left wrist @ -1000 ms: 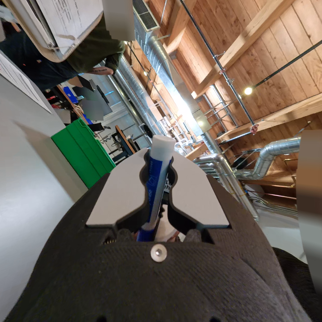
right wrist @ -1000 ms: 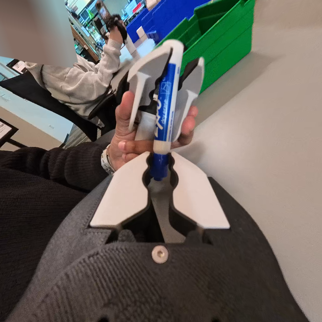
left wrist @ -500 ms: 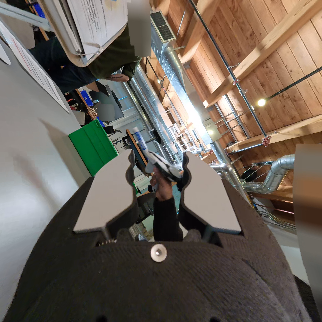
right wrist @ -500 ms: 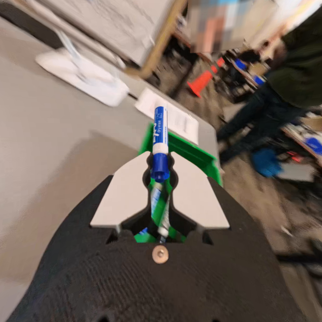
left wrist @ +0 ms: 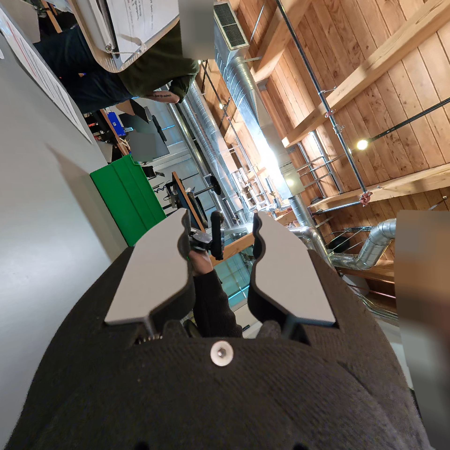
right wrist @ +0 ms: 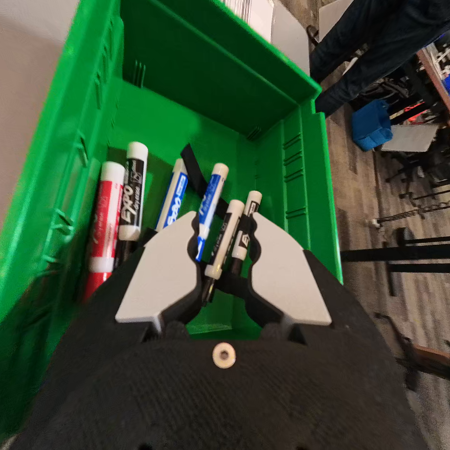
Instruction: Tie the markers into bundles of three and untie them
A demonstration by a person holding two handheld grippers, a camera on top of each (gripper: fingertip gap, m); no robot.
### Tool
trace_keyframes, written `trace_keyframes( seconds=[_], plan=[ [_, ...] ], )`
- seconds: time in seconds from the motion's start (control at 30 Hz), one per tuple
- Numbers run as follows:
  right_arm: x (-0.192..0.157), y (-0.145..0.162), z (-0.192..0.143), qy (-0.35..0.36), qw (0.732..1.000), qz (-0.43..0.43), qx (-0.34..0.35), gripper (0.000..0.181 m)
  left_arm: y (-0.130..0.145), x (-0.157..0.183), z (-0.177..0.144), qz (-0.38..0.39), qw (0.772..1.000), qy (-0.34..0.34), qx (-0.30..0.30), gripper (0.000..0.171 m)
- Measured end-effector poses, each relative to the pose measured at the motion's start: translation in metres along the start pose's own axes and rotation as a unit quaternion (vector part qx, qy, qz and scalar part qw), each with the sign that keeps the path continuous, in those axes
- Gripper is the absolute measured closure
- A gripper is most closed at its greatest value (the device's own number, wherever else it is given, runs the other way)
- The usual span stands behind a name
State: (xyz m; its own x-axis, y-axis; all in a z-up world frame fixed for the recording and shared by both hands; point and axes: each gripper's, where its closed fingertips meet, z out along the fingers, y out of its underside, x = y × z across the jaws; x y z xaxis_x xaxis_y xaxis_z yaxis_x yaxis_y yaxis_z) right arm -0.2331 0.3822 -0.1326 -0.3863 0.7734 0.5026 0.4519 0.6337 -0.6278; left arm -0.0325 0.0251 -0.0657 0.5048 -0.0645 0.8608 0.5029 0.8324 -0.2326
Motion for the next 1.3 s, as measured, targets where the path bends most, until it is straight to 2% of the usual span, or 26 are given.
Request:
trace_keyframes(
  seconds=[0.13, 0.27, 0.37, 0.47, 0.57, 0.67, 0.73, 0.83, 0.97, 1.03, 1.1, 1.17, 1.2, 1.23, 1.3],
  plan=[
    [0.011, -0.035, -0.033, -0.049, 0.991, 0.096, 0.083, 0.142, -0.002, 0.006, 0.0, 0.003, 1.0, 0.006, 0.002, 0.122],
    [-0.004, -0.092, -0.098, -0.156, 0.951, 0.172, 0.204, 0.142, -0.001, 0.009, 0.002, 0.014, 1.0, 0.007, -0.005, 0.123],
    [-0.053, -0.135, -0.155, -0.276, 0.901, 0.191, 0.276, 0.131, 0.006, 0.009, 0.004, 0.025, 1.0, 0.002, -0.018, 0.123],
    [-0.128, -0.156, -0.187, -0.371, 0.86, 0.183, 0.3, 0.122, 0.014, 0.016, 0.007, 0.051, 0.998, 0.008, -0.038, 0.123],
    [-0.211, -0.151, -0.186, -0.414, 0.854, 0.14, 0.283, 0.122, 0.021, 0.03, 0.011, 0.097, 0.993, 0.019, -0.061, 0.123],
    [-0.295, -0.116, -0.172, -0.461, 0.862, 0.049, 0.204, 0.135, 0.022, 0.037, 0.011, 0.151, 0.986, 0.009, -0.076, 0.123],
    [-0.325, -0.097, -0.168, -0.473, 0.864, 0.02, 0.169, 0.145, 0.018, 0.038, 0.01, 0.183, 0.98, -0.004, -0.072, 0.124],
    [-0.335, -0.094, -0.18, -0.485, 0.857, 0.01, 0.173, 0.148, 0.014, 0.037, 0.008, 0.197, 0.978, -0.015, -0.069, 0.124],
    [-0.334, -0.089, -0.183, -0.517, 0.838, 0.051, 0.166, 0.144, 0.0, 0.039, 0.006, 0.203, 0.977, -0.031, -0.049, 0.124],
    [-0.336, -0.082, -0.182, -0.546, 0.822, 0.067, 0.147, 0.142, -0.018, 0.045, 0.002, 0.226, 0.972, -0.05, -0.031, 0.123],
    [-0.337, -0.079, -0.179, -0.561, 0.814, 0.07, 0.132, 0.14, -0.05, 0.059, -0.009, 0.257, 0.963, -0.082, 0.007, 0.123],
    [-0.336, -0.076, -0.177, -0.566, 0.812, 0.064, 0.128, 0.139, -0.095, 0.071, -0.032, 0.306, 0.936, -0.166, 0.053, 0.121],
    [-0.335, -0.074, -0.177, -0.568, 0.811, 0.057, 0.128, 0.139, -0.122, 0.077, -0.05, 0.342, 0.91, -0.22, 0.075, 0.121],
    [-0.335, -0.073, -0.178, -0.571, 0.809, 0.049, 0.128, 0.139, -0.151, 0.079, -0.074, 0.375, 0.873, -0.296, 0.1, 0.121],
    [-0.336, -0.07, -0.18, -0.573, 0.809, 0.028, 0.131, 0.139, -0.206, 0.086, -0.128, 0.432, 0.781, -0.426, 0.148, 0.117]
  ],
)
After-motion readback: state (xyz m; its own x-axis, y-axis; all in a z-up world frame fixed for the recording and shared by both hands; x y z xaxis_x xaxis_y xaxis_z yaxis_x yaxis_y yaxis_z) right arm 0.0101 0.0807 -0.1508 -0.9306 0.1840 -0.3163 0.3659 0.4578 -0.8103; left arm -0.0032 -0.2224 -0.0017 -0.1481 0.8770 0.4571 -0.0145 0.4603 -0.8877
